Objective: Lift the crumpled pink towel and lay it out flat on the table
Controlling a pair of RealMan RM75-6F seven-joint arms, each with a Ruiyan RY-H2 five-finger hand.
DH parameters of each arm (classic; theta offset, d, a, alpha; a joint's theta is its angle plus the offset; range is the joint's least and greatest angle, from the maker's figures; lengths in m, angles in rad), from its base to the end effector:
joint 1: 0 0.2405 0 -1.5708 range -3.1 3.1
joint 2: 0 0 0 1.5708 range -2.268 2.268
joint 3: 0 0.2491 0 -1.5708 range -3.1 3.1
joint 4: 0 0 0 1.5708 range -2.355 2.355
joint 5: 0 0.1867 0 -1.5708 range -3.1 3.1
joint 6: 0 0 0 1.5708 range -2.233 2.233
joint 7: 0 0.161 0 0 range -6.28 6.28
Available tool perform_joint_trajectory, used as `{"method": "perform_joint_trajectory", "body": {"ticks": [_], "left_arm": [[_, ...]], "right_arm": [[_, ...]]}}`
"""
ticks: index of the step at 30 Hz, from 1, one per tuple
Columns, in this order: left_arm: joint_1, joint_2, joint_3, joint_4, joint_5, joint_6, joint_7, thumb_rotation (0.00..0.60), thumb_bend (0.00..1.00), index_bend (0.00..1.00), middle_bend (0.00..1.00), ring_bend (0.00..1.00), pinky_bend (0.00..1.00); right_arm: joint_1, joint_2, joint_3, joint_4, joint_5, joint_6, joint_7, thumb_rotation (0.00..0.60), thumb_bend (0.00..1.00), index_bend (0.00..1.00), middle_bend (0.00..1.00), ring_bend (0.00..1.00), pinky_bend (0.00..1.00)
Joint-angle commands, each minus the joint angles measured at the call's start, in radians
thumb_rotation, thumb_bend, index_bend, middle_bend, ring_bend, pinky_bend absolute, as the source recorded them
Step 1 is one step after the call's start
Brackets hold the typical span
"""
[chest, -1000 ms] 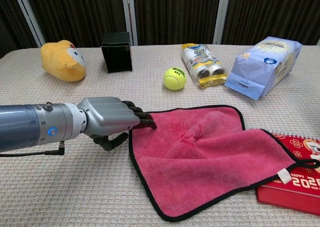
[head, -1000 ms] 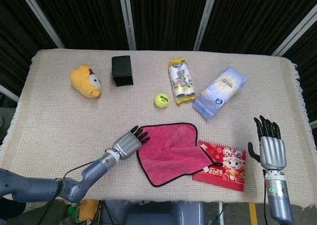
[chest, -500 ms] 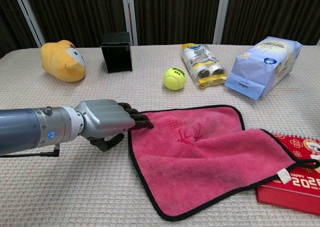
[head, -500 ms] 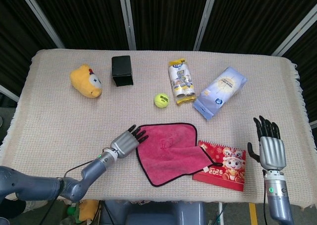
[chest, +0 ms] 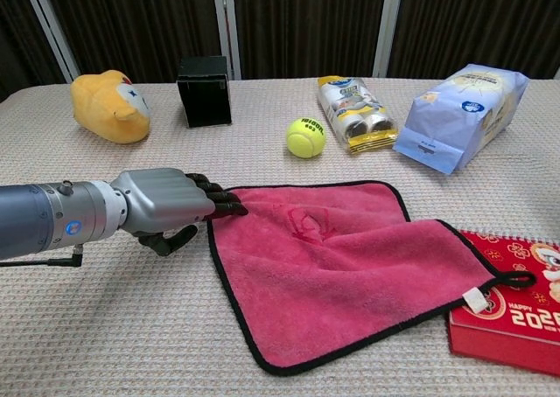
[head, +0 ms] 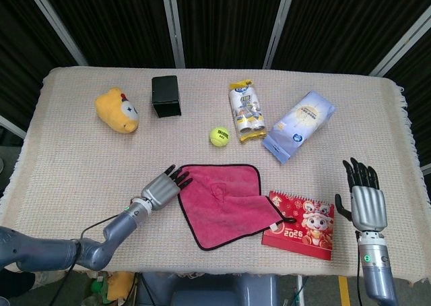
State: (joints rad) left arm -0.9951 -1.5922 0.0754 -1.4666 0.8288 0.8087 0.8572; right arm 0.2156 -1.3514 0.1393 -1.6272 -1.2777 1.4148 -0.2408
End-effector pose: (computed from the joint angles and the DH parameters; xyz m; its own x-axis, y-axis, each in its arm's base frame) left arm -0.1380 0.3300 -0.0608 0.8928 0.2319 0.3862 0.4368 -0.6549 -0.6166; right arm -0.2718 -0.2443 0.1159 0.3509 -0.0018 0.9364 -0.9341 0.0698 0.3501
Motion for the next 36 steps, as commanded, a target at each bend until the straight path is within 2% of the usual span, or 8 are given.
{"method": "perform_joint_trajectory", "body": {"ticks": [1,12,14,17,21,24,30,36], "left_arm": [[0.001,0.003,0.003,0.012,-0.008,0.000,-0.004,0.600,0.79,0.00,0.00,0.00,0.00],[0.002,0.013,0.004,0.038,-0.019,0.010,-0.014,0.600,0.77,0.00,0.00,0.00,0.00],[0.004,0.017,0.001,0.034,-0.017,0.012,-0.023,0.600,0.69,0.00,0.00,0.00,0.00],[0.012,0.025,-0.005,0.022,-0.003,0.016,-0.050,0.600,0.46,0.00,0.00,0.00,0.00],[0.023,0.050,-0.018,-0.015,0.020,0.014,-0.101,0.600,0.21,0.00,0.00,0.00,0.00],[0.033,0.079,-0.024,-0.056,0.063,0.027,-0.138,0.600,0.07,0.00,0.00,0.00,0.00],[0.064,0.140,-0.045,-0.154,0.156,0.068,-0.229,0.600,0.01,0.00,0.00,0.00,0.00],[0.091,0.182,-0.055,-0.209,0.221,0.104,-0.283,0.600,0.01,0.00,0.00,0.00,0.00]], "right_arm": [[0.000,-0.002,0.000,0.000,-0.002,-0.001,-0.003,0.600,0.47,0.00,0.01,0.00,0.00],[-0.002,-0.006,-0.002,-0.001,-0.008,-0.006,-0.014,0.600,0.47,0.00,0.01,0.00,0.00],[-0.002,-0.007,-0.001,0.000,-0.007,-0.008,-0.014,0.600,0.47,0.00,0.01,0.00,0.00],[-0.002,-0.007,0.000,0.000,-0.009,-0.009,-0.013,0.600,0.47,0.00,0.01,0.00,0.00],[-0.003,-0.009,0.000,0.000,-0.011,-0.009,-0.014,0.600,0.47,0.00,0.01,0.00,0.00],[-0.003,-0.010,0.001,0.002,-0.011,-0.011,-0.015,0.600,0.47,0.00,0.01,0.00,0.00],[-0.003,-0.012,0.001,0.001,-0.016,-0.011,-0.016,0.600,0.47,0.00,0.01,0.00,0.00],[-0.005,-0.012,0.003,0.000,-0.020,-0.008,-0.012,0.600,0.47,0.00,0.01,0.00,0.00]]}}
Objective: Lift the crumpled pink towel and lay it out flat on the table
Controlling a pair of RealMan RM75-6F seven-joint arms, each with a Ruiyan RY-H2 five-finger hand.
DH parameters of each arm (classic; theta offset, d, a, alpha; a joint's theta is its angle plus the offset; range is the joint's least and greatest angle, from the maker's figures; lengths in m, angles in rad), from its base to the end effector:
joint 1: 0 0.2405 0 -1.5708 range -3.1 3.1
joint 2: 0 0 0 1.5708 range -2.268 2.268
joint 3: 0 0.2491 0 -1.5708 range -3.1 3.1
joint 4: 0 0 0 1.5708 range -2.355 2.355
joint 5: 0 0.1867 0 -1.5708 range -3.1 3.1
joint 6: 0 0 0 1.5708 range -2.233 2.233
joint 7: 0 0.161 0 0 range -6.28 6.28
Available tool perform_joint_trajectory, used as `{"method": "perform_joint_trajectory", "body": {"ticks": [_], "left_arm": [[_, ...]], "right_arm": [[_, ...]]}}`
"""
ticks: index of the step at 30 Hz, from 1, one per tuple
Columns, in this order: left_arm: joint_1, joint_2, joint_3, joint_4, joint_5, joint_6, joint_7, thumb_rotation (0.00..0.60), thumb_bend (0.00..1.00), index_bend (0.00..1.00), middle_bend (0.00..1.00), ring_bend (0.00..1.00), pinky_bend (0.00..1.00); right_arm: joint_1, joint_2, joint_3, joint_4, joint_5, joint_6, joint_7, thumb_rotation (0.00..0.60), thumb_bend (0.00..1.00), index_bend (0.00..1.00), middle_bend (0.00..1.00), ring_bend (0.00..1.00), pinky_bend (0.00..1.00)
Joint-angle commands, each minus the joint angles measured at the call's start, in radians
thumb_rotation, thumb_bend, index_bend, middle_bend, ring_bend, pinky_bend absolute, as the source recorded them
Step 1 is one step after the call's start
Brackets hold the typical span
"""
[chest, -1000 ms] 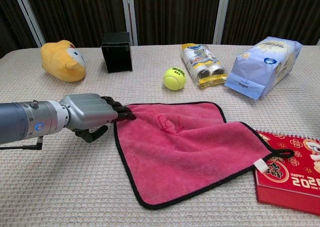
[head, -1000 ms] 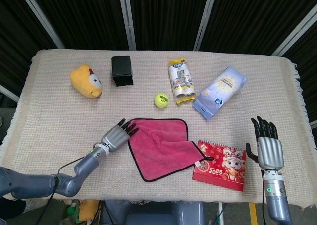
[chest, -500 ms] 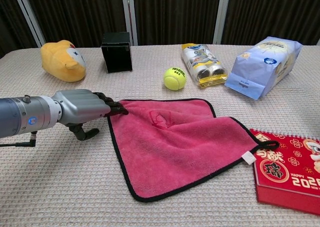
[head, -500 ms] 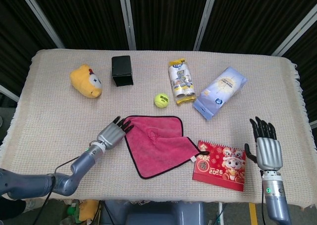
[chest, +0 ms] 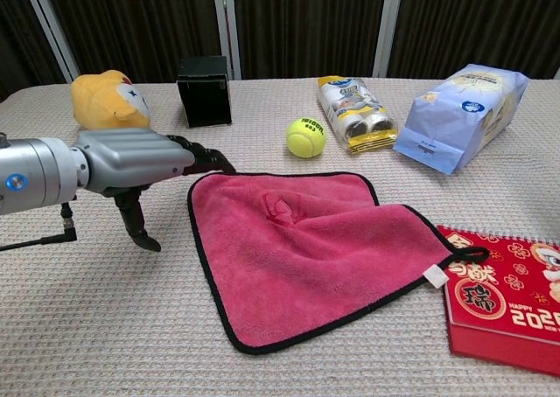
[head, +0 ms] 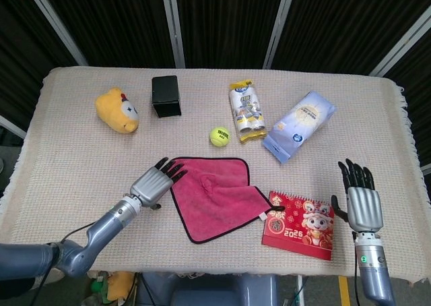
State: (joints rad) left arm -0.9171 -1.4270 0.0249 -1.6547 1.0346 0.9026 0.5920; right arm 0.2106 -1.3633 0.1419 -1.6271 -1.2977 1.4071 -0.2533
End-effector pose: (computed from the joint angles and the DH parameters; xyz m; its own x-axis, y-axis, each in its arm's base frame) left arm -0.1193 0.3224 -0.0085 0.7441 0.2512 0.6191 0.6175 -0.6125 -0.4935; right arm -0.2683 -0.2433 0.1110 0.3540 -0.0070 0.9352 -0.9338 0.0529 0.3539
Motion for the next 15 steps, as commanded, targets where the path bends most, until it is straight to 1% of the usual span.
{"method": "perform_joint_trajectory", "body": {"ticks": [1,2,4,5,6,7,8,9,12,15], "left_arm": [[0.016,0.024,-0.003,-0.034,0.018,0.005,-0.027,0.600,0.04,0.00,0.00,0.00,0.00],[0.017,0.031,0.001,-0.048,0.019,-0.005,-0.034,0.600,0.06,0.00,0.00,0.00,0.00],[0.016,0.047,0.012,-0.079,0.030,-0.033,-0.050,0.600,0.13,0.00,0.00,0.00,0.00],[0.016,0.051,0.016,-0.092,0.040,-0.043,-0.058,0.600,0.19,0.00,0.00,0.00,0.00],[0.017,0.054,0.022,-0.107,0.054,-0.054,-0.069,0.600,0.28,0.00,0.00,0.00,0.00],[0.018,0.056,0.027,-0.119,0.067,-0.063,-0.080,0.600,0.32,0.00,0.00,0.00,0.00],[0.019,0.058,0.031,-0.130,0.079,-0.072,-0.091,0.600,0.41,0.00,0.00,0.00,0.00],[0.019,0.058,0.035,-0.142,0.095,-0.083,-0.102,0.600,0.47,0.00,0.00,0.00,0.00],[0.018,0.061,0.050,-0.165,0.143,-0.106,-0.119,0.600,0.57,0.00,0.00,0.00,0.00],[0.014,0.067,0.064,-0.189,0.168,-0.135,-0.135,0.600,0.62,0.00,0.00,0.00,0.00]], "right_arm": [[0.000,0.000,0.000,-0.001,-0.001,0.000,0.001,0.600,0.47,0.00,0.01,0.00,0.00],[-0.001,0.000,0.001,-0.001,-0.001,0.001,0.000,0.600,0.47,0.00,0.01,0.00,0.00],[-0.001,-0.001,0.001,-0.001,-0.002,0.001,-0.002,0.600,0.47,0.00,0.01,0.00,0.00],[-0.001,-0.001,0.001,-0.001,-0.002,0.001,-0.002,0.600,0.47,0.00,0.01,0.00,0.00],[-0.001,-0.001,0.001,-0.001,-0.002,0.001,-0.002,0.600,0.47,0.00,0.01,0.00,0.00],[-0.001,-0.001,0.000,-0.002,-0.004,0.000,-0.003,0.600,0.47,0.00,0.01,0.00,0.00],[-0.001,-0.002,0.000,-0.003,-0.005,0.000,-0.003,0.600,0.47,0.00,0.01,0.00,0.00],[-0.001,-0.002,0.000,-0.003,-0.007,0.001,-0.003,0.600,0.47,0.00,0.01,0.00,0.00],[-0.002,-0.002,0.000,-0.004,-0.008,0.001,-0.004,0.600,0.47,0.00,0.01,0.00,0.00],[-0.002,-0.002,0.001,-0.004,-0.007,0.001,-0.002,0.600,0.47,0.00,0.01,0.00,0.00]]}}
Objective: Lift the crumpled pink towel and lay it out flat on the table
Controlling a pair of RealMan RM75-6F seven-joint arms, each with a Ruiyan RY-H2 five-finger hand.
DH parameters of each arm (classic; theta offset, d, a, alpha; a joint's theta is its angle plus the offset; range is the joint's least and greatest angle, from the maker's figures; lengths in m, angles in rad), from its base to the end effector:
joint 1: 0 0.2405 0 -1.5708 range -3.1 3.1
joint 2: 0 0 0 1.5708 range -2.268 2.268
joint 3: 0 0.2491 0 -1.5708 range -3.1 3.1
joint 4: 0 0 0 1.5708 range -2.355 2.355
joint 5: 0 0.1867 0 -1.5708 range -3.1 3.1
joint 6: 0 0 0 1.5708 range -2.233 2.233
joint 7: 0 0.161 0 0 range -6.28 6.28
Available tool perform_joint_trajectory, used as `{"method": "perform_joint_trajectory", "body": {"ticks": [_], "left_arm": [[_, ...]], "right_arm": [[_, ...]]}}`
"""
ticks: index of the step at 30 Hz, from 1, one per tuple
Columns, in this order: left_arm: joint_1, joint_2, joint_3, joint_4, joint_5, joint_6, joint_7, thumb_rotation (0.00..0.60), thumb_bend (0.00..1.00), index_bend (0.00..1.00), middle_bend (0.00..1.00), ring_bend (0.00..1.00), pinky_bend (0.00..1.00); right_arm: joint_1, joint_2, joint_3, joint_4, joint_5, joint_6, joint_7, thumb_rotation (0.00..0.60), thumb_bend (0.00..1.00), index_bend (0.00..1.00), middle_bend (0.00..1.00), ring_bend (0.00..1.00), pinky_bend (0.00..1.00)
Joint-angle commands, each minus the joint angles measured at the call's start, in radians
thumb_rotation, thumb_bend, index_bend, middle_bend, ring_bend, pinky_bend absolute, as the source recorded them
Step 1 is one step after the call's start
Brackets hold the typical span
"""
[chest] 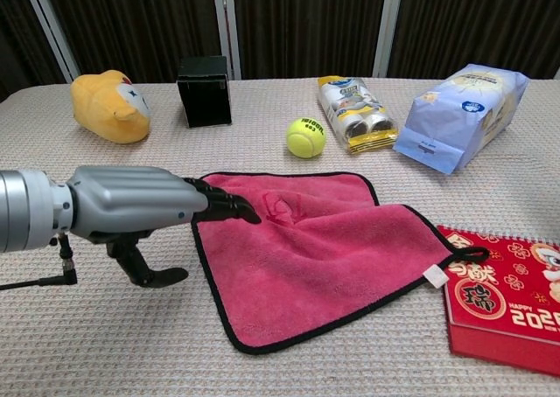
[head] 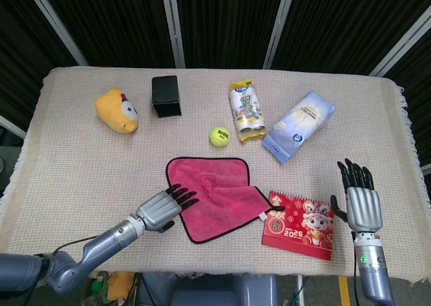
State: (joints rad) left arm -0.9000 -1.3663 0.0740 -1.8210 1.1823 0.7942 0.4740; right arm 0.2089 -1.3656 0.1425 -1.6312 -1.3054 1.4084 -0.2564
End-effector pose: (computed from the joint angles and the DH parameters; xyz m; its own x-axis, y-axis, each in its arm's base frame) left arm -0.1054 0.2676 -0.0170 0.7146 0.3814 0.5864 0.6227 -0.7287 -0.2848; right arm -0.2664 -0.2428 0.1102 0.3523 -0.0052 0.9359 -0.9348 0.0465 0.3522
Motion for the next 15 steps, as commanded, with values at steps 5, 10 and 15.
{"method": "perform_joint_trajectory", "body": {"ticks": [5,10,15], "left_arm": [[-0.015,0.009,0.025,-0.042,0.028,-0.068,-0.026,0.600,0.64,0.00,0.00,0.00,0.00],[-0.026,0.002,0.037,-0.042,0.014,-0.093,-0.008,0.600,0.65,0.00,0.00,0.00,0.00],[-0.033,-0.021,0.050,-0.034,-0.007,-0.111,0.014,0.600,0.65,0.00,0.00,0.00,0.00]], "right_arm": [[-0.001,0.001,0.001,0.001,-0.001,-0.001,0.004,0.600,0.47,0.00,0.01,0.00,0.00],[0.000,0.000,0.003,0.003,0.002,-0.005,0.009,0.600,0.47,0.00,0.01,0.00,0.00],[-0.001,0.000,0.003,0.002,0.000,-0.005,0.009,0.600,0.47,0.00,0.01,0.00,0.00]]}}
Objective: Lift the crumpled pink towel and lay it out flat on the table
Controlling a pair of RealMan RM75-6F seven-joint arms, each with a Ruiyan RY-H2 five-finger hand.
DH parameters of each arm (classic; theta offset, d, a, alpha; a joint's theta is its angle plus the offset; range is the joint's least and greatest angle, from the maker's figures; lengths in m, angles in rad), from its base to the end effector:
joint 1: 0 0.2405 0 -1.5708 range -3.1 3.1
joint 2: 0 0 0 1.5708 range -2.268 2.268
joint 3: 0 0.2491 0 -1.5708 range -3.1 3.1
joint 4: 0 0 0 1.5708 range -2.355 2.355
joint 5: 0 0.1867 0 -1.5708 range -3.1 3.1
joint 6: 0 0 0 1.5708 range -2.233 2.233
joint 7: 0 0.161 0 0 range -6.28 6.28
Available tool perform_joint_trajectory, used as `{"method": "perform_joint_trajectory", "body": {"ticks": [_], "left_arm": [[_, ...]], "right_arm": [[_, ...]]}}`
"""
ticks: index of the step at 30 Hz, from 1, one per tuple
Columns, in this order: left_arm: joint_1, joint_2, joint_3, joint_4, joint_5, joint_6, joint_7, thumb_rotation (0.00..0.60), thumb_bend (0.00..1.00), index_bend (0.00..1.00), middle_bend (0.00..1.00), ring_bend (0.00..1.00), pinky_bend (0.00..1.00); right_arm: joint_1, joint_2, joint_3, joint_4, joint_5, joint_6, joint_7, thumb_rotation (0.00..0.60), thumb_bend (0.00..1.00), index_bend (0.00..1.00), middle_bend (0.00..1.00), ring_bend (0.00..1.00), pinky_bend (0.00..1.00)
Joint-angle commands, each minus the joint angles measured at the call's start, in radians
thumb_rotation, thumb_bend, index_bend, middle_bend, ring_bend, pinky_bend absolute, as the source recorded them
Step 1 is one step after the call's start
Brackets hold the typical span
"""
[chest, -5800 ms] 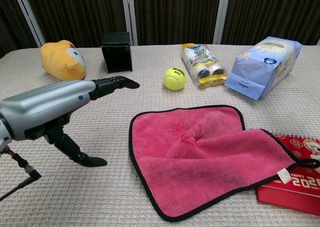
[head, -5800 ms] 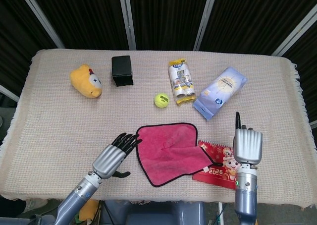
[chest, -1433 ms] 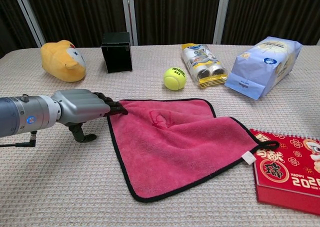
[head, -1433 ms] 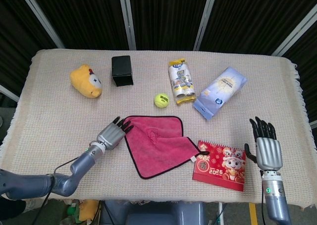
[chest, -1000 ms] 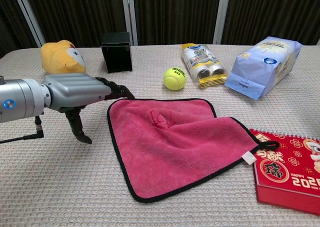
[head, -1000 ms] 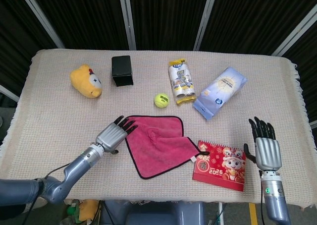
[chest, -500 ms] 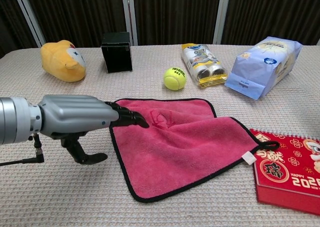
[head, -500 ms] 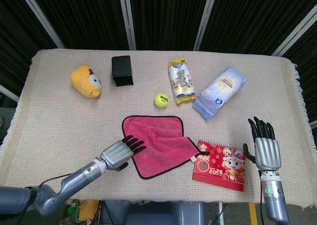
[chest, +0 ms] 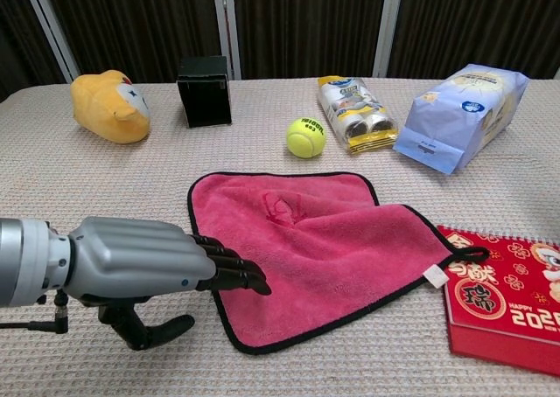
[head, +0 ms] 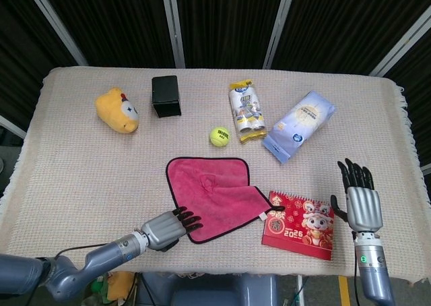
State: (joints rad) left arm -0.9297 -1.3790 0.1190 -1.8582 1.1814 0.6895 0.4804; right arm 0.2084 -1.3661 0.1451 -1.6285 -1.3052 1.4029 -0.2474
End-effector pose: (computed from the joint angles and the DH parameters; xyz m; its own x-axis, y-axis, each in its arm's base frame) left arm -0.1067 0.2389 -0.0341 0.7556 0.4465 0.4793 0.5901 -0.7816 -0.2021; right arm -0.2669 -0.2432 0.1098 0.3451 -0.0074 0.9385 -0.9374 0.0468 0.3451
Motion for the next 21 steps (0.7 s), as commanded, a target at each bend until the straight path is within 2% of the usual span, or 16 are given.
{"method": "perform_joint_trajectory", "body": {"ticks": [1,13,21], "left_arm": [[-0.005,-0.014,0.009,0.004,-0.009,-0.011,0.012,0.600,0.65,0.00,0.00,0.00,0.00],[-0.011,-0.050,0.050,-0.007,-0.026,-0.023,0.057,0.600,0.65,0.00,0.00,0.00,0.00],[-0.001,-0.031,0.081,-0.036,-0.006,-0.010,0.067,0.600,0.65,0.00,0.00,0.00,0.00]], "right_arm": [[0.000,0.000,0.000,-0.001,0.000,0.000,-0.001,0.600,0.47,0.00,0.01,0.00,0.00],[-0.003,0.004,0.001,-0.004,-0.005,0.003,0.008,0.600,0.47,0.00,0.01,0.00,0.00],[-0.004,0.003,0.001,-0.004,-0.009,0.004,0.007,0.600,0.47,0.00,0.01,0.00,0.00]]}}
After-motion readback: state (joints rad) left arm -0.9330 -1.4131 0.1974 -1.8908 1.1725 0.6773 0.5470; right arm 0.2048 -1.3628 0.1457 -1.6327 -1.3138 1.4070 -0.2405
